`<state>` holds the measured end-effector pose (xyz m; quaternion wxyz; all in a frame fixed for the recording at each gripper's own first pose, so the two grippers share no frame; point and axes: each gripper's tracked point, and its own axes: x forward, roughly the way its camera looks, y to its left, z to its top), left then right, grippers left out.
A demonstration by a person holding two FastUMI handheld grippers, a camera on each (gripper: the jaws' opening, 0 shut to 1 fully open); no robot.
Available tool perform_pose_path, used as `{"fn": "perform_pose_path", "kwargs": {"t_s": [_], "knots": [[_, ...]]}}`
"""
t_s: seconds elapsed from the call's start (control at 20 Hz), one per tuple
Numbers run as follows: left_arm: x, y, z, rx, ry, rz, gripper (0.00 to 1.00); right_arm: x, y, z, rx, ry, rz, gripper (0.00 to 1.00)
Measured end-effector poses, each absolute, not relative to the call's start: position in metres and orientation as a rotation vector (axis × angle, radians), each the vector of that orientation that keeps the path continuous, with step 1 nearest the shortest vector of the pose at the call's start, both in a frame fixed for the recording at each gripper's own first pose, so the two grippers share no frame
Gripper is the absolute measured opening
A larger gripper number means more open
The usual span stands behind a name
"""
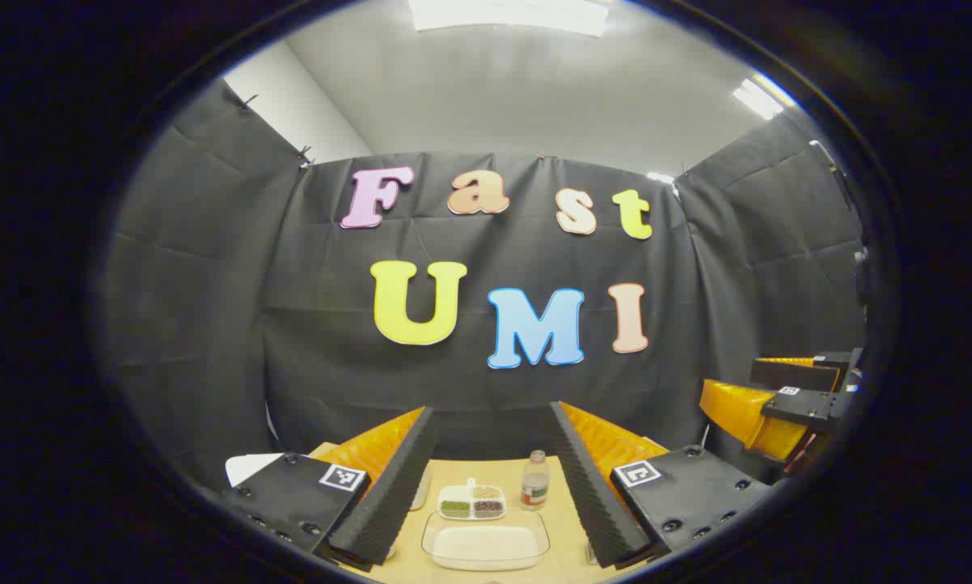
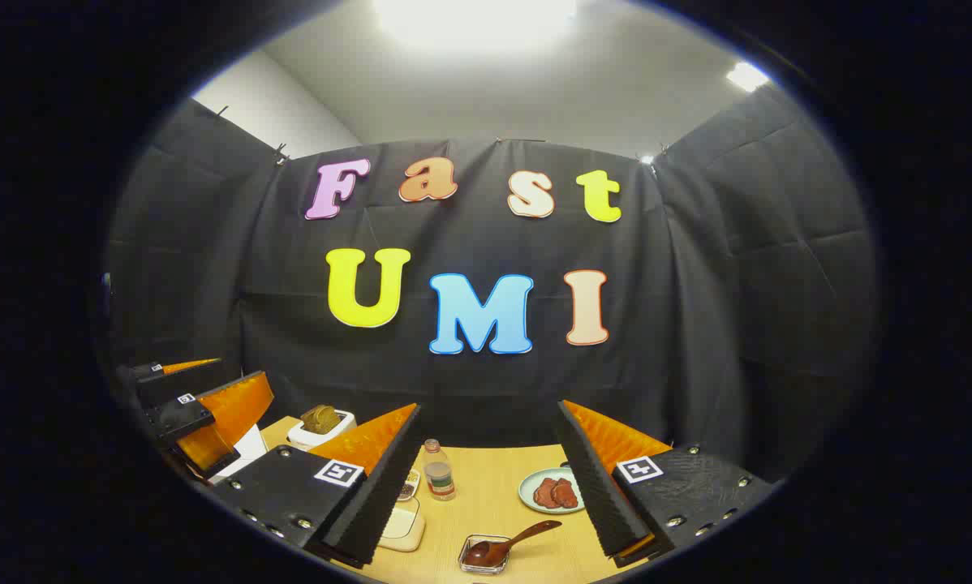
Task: Close the left gripper, press the button to open the rice cooker; take a wooden spoon from the chopstick holder with the right hand, scoop a spoonful of rice and pour it into the rice cooker, then put the wooden spoon back into the chopstick holder.
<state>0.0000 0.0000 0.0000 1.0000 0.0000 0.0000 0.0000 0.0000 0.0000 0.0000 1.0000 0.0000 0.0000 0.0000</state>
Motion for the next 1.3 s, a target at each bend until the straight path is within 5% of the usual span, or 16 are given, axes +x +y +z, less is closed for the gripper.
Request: {"fn": "perform_pose_path", "kwargs": {"t_s": [1.1,1.15,1.3], "knots": [[0.005,0.032,0.015,-0.012,-0.017,0.031,0.92,0.009,0.0,0.015,-0.009,-0.016,0.007,0.97],[0.007,0.038,0.009,-0.015,-0.005,0.034,0.99,0.01,0.001,0.013,-0.006,-0.01,0.007,0.97],[0.014,0.058,-0.019,-0.042,0.075,0.039,0.85,0.013,0.003,0.007,-0.002,0.003,0.013,0.98]]}}
